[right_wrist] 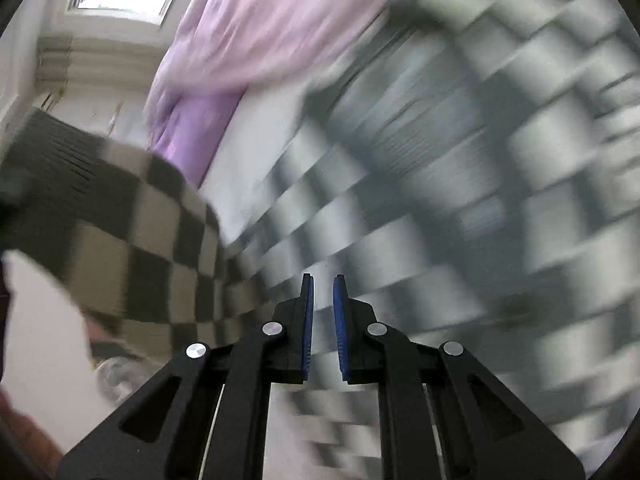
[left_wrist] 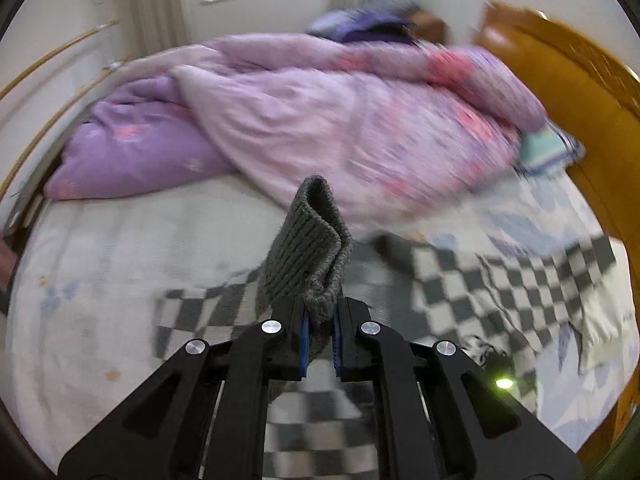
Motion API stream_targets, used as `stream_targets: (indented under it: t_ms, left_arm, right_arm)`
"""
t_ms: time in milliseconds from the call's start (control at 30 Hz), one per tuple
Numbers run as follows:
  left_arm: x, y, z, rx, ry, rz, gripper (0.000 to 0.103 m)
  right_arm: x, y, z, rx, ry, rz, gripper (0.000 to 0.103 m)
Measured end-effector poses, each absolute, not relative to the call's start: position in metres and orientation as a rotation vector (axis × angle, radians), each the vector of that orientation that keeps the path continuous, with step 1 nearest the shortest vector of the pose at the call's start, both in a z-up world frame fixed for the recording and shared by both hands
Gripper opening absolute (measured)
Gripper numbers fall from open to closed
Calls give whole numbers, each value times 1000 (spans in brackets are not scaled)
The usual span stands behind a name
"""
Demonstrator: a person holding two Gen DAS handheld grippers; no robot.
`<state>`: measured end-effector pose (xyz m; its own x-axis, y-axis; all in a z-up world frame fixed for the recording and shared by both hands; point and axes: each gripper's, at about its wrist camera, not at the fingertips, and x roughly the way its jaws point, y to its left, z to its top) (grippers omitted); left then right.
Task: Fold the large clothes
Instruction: 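Grasp the sleeve cuff with the left tool and fold it across the cardigan body, then release the sleeve with the left tool and lift both tools away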
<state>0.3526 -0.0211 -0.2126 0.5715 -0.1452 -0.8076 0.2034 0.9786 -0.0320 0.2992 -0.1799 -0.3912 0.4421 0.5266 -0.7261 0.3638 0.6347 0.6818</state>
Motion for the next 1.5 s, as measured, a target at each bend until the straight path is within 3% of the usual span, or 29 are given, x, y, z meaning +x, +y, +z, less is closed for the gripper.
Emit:
stream_targets:
  t_ms: [167,333,467,533,567,600,633,667,700,767,800,833,967,1033,1100,1200,1367,1500]
  left_arm:
    - [347,-126,-277,127,1044,-297,9]
    - [347,-182,-357,190,1201,-311,11]
    - [344,-176,-380,146,1320,-374,24]
    - [341,-155,-369,97,1295,-376,46]
    - [341,-144,-363,74,1284,-383,47]
    - [341,-132,-356,62,1270,-372,47]
    - [342,-114,-349,70,1239,-327,46]
    - [343,-100,-344,71,1215,-295,43]
    - [345,-86,-341,61,1201,-265,32]
    - [352,-49,-342,25,1215,-208,21]
    - [357,-27,-345,18,1221,-159,16]
    - [360,-10,-349,20,1229,-128,16]
    - [363,63,-380,-26,1296,2,9]
    - [360,99,-403,-67,1326,85,1]
    - [355,124,-434,-64,1402,167,0]
    - [330,146,-445,-156,1437,154,0]
    - [304,147,-458,-119,1417,123,0]
    - [302,138,-445,-35,1399,86,1]
  right_arm:
    - [231,-298,-387,769,1143,-159,10]
    - [194,-351,-407,746,1185,-305,14]
    - [199,-365,-408,742,1214,-322,23]
    - [207,-358,-404,721,1210,-329,46]
    - [209,-359,-402,714,1197,-316,53]
    - [215,-352,-399,696,1189,-305,68]
    - [222,-341,-395,650,1180,-293,71]
    - [232,-327,-390,596,1165,-257,71]
    - [238,-317,-388,560,1155,-219,71]
    - [259,-282,-385,435,1158,-134,60]
    - [266,-270,-386,396,1166,-106,49]
    - [277,-251,-388,354,1177,-51,39]
    - [316,-197,-420,279,1240,68,19]
    - [330,-179,-448,308,1286,112,18]
    - [335,-167,-478,308,1370,75,18]
    - [317,-152,-457,350,1419,118,17]
    - [296,-147,-475,391,1464,87,17]
    - [296,-156,-445,404,1462,77,18]
